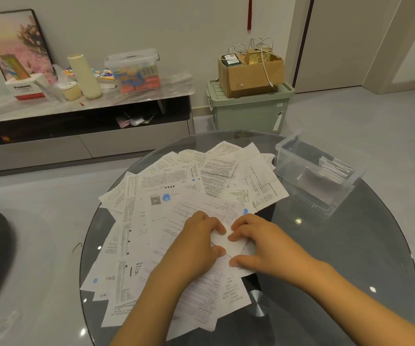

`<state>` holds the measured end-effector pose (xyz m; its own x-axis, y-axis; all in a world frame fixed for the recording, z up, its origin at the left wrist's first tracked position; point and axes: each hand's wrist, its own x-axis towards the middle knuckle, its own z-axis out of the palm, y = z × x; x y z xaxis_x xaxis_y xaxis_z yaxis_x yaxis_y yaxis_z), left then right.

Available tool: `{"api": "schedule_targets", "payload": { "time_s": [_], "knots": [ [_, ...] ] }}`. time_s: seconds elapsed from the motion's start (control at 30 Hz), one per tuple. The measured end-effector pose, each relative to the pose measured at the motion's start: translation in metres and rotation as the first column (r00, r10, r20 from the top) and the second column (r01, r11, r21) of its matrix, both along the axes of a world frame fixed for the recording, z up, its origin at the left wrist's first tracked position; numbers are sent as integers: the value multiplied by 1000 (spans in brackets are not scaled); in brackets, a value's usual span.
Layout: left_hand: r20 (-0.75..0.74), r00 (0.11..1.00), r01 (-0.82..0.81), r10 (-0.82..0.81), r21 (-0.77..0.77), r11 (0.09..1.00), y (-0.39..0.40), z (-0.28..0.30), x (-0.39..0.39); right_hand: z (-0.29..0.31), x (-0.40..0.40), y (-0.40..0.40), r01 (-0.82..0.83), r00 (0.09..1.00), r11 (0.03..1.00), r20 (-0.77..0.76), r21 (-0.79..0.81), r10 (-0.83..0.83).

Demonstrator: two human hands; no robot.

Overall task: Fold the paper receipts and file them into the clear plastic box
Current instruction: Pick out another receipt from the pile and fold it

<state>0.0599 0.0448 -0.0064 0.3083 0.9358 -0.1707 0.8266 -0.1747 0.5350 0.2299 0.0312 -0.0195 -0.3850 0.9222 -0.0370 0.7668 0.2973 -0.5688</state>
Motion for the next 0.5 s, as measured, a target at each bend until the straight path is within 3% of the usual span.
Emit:
{"api": "schedule_targets", "payload": {
  "time_s": [0.2, 0.37, 0.5],
  "knots": [
    [65, 998, 24, -23, -12, 1000, 1, 5, -3, 6, 7, -2, 9, 1000, 999, -19, 39, -9],
    [123, 992, -24, 4, 159, 987, 1, 10, 5, 14, 15, -2, 118, 991, 988, -77, 96, -111],
    [156, 987, -75, 45, 197, 977, 0, 17, 12, 18, 20, -1, 128, 992, 967, -44, 220, -121]
  ]
}}
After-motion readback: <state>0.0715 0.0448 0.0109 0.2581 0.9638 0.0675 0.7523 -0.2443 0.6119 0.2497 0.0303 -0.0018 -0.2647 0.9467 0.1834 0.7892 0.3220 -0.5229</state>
